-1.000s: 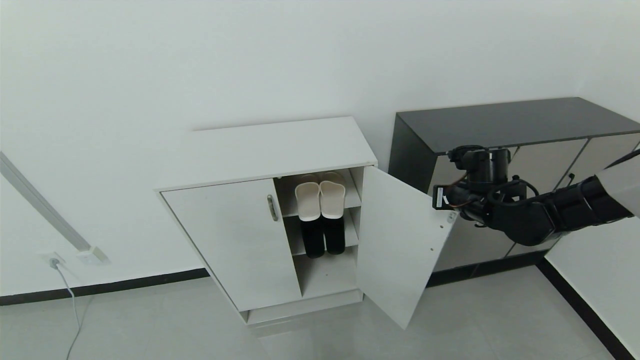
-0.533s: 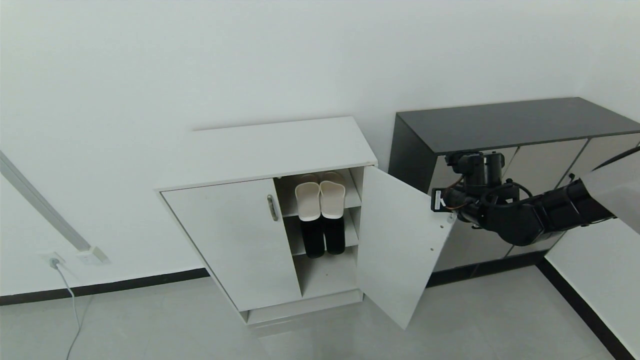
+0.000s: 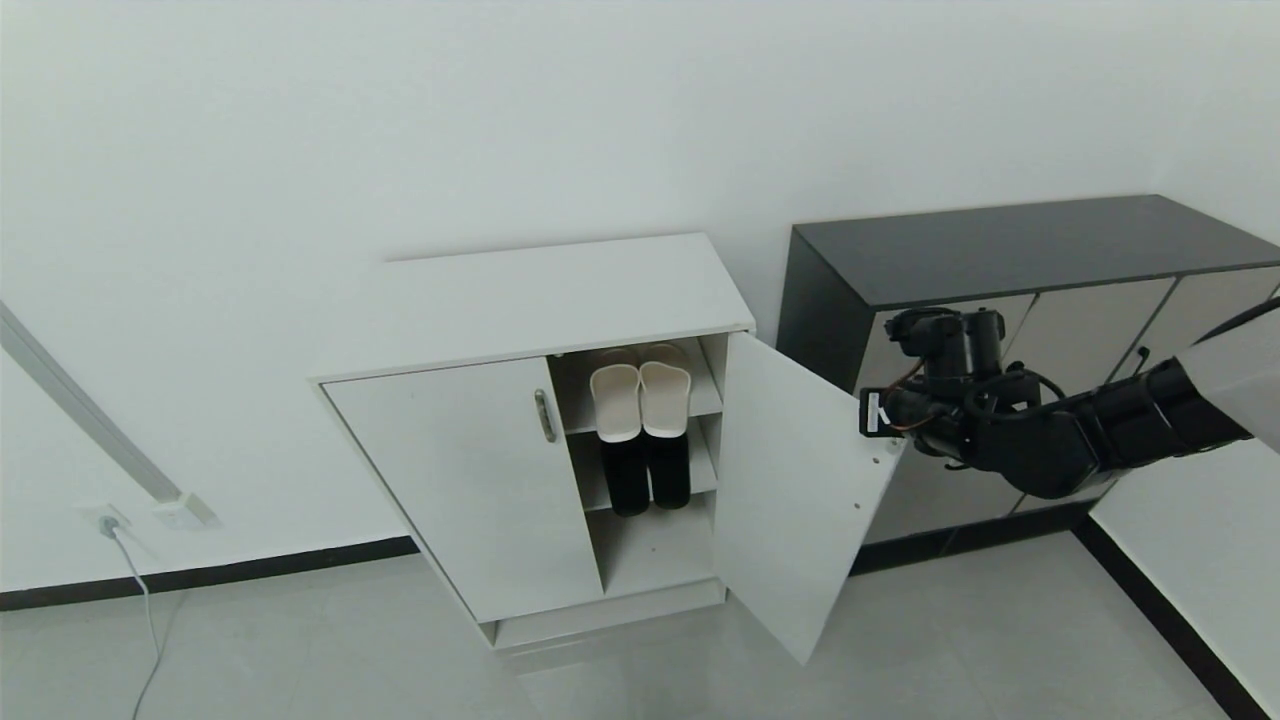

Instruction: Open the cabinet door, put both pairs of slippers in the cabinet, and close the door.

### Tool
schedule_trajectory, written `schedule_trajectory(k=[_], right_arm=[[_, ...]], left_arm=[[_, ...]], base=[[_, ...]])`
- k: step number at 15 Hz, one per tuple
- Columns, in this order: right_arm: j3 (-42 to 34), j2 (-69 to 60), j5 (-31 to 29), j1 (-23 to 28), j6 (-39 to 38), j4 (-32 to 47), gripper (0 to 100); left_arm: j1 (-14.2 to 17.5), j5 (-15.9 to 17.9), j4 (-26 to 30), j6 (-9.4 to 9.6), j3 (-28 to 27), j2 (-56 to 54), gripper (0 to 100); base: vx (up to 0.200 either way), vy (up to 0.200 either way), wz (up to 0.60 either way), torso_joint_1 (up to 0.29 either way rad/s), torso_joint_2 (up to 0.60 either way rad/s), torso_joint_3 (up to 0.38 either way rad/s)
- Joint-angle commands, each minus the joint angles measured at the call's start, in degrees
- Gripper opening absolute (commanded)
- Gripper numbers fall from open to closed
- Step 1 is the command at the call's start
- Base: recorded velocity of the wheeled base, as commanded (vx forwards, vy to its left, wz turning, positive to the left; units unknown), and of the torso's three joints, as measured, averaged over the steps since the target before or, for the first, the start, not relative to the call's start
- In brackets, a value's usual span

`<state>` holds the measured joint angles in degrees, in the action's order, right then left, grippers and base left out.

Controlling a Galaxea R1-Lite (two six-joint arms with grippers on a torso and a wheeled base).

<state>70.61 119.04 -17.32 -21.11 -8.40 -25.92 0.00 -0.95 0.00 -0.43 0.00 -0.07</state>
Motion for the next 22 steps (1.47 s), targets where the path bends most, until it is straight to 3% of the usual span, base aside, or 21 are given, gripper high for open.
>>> schedule_trajectory(k=[1,6,18,22], right_arm=[[-4.25,-4.52,0.01,-3.32,-0.13,-0.10,0],[-10.05,-10.32,-0.17,-11.58,-2.06,-0.27,0],[-19.63,-12.52,1.24,-15.98,0.58,-9.68,0],[-22.88,-12.52,4.40,-15.98,0.93,-16.80,0]], left_arm=[[0.00,-0.02,0.00,-0.01,0.00,0.07,0],[0.00,-0.02,0.00,-0.01,0.00,0.07,0],[0.00,-0.02,0.00,-0.45,0.00,0.07,0],[0.00,-0.02,0.00,-0.45,0.00,0.07,0]], base=[[0.000,0.000,0.00,0.000,0.00,0.000],[0.000,0.000,0.00,0.000,0.00,0.000],[0.000,0.000,0.00,0.000,0.00,0.000],[0.000,0.000,0.00,0.000,0.00,0.000]])
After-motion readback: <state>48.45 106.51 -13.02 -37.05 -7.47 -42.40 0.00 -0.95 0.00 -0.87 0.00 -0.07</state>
